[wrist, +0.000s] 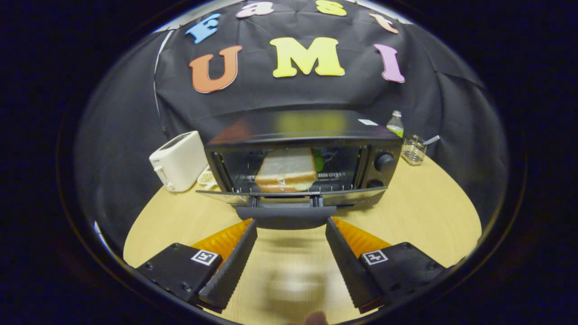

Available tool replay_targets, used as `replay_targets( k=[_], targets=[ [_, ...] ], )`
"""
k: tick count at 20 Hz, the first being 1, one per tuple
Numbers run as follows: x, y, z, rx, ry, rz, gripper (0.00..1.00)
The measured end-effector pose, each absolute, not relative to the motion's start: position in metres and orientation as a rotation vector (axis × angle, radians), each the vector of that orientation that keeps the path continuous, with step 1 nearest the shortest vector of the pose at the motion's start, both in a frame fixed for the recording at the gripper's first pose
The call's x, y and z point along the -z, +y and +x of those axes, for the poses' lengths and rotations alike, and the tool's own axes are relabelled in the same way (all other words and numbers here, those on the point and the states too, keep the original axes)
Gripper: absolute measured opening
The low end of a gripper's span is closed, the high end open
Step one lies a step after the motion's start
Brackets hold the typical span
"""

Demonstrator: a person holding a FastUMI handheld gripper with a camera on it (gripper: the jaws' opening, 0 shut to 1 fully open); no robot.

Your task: Open the toaster oven, put the food inside, and close the toaster oven door.

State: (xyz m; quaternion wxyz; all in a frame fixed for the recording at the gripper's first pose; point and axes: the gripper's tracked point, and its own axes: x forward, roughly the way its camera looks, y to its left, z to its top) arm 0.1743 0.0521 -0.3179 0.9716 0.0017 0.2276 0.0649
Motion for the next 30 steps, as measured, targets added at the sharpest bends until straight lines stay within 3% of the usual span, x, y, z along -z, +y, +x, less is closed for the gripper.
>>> replay_targets(
  k=[8,16,24,30],
  targets=[
    [0.212,0.058,0.181,-0.111,0.311,-0.036,1.00],
    [0.091,0.093,0.060,-0.104,0.131,-0.017,1.00],
    [0.045,0.130,-0.046,-0.066,0.078,-0.040,1.00],
    [0.019,0.170,-0.086,-0.104,-0.006,-0.072,1.00]
  ],
)
